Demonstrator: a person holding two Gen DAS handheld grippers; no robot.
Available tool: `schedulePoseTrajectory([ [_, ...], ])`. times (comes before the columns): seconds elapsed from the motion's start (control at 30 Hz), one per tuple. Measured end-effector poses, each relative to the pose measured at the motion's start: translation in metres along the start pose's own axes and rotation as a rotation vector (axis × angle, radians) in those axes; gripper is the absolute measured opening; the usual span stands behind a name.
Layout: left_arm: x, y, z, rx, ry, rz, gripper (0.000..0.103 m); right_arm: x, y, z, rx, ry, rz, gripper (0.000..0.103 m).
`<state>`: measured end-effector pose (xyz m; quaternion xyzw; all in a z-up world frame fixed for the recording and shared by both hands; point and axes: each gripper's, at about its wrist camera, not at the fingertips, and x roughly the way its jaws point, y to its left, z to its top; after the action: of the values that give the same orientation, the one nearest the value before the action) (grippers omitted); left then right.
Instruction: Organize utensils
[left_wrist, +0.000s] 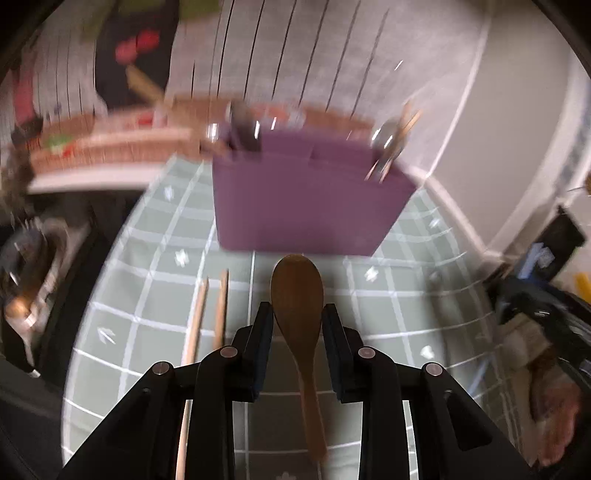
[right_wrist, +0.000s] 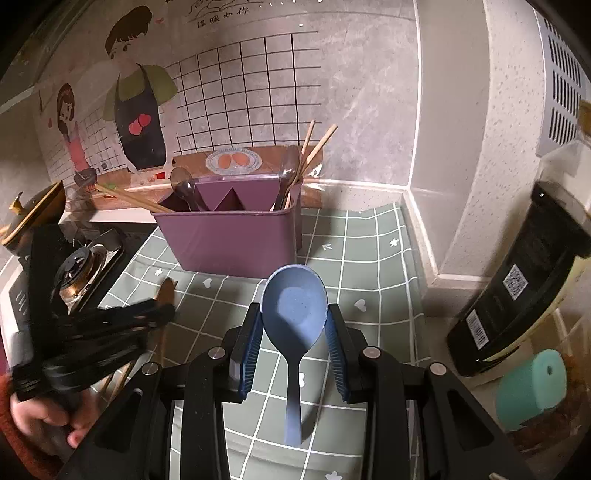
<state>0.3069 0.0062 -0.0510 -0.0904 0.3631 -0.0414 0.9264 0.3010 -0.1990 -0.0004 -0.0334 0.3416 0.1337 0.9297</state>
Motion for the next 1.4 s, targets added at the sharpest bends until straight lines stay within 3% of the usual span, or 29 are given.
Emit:
schedulePoseTrajectory([
  [0.03, -0.013, -0.003, 0.006, 0.012, -0.044, -0.012, 0.025, -0.004, 0.001, 0.004, 0.003, -0.014, 0.002, 0.031],
  [0.07, -0.027, -0.006, 0.015, 0.022, -0.088, -0.022, 0.004, -0.011, 0.002, 0.009, 0.004, -0.038, 0.005, 0.031],
  [0.1, -0.042, -0.008, 0.026, 0.027, -0.127, -0.036, 0.0, -0.02, 0.003, 0.018, 0.003, -0.068, 0.004, 0.031],
  [0.27, -0.117, -0.019, 0.095, 0.062, -0.372, -0.098, 0.0, -0.069, 0.014, 0.08, -0.024, -0.235, 0.022, 0.031],
  [0.43, -0.144, -0.012, 0.14, 0.043, -0.418, -0.136, 0.0, -0.098, 0.02, 0.127, -0.038, -0.33, 0.021, 0.031],
  [0.5, -0.138, -0.007, 0.139, 0.045, -0.39, -0.126, 0.0, -0.099, 0.021, 0.13, -0.049, -0.34, 0.011, 0.031],
  [0.63, -0.1, 0.003, 0.118, 0.015, -0.258, -0.127, 0.003, -0.084, 0.021, 0.118, -0.056, -0.3, -0.009, 0.031],
  [0.77, -0.039, 0.012, 0.078, -0.053, -0.034, -0.115, 0.004, -0.06, 0.016, 0.099, -0.036, -0.224, -0.011, 0.031],
  [0.9, 0.006, 0.008, 0.036, -0.027, 0.049, -0.066, 0.004, -0.038, 0.011, 0.077, -0.014, -0.16, -0.013, 0.031],
  [1.03, 0.054, 0.002, 0.011, -0.015, 0.209, -0.129, 0.004, -0.022, 0.006, 0.059, -0.009, -0.111, -0.031, 0.031],
  [1.17, 0.074, -0.006, 0.002, 0.031, 0.22, -0.063, 0.005, -0.013, -0.003, 0.047, 0.011, -0.078, -0.036, 0.031],
  [1.3, 0.087, -0.016, -0.003, 0.074, 0.223, -0.01, 0.014, -0.007, -0.012, 0.04, 0.034, -0.052, -0.036, 0.031],
  [1.4, 0.09, -0.021, -0.004, 0.084, 0.221, -0.019, 0.021, -0.005, -0.017, 0.036, 0.044, -0.04, -0.036, 0.031],
])
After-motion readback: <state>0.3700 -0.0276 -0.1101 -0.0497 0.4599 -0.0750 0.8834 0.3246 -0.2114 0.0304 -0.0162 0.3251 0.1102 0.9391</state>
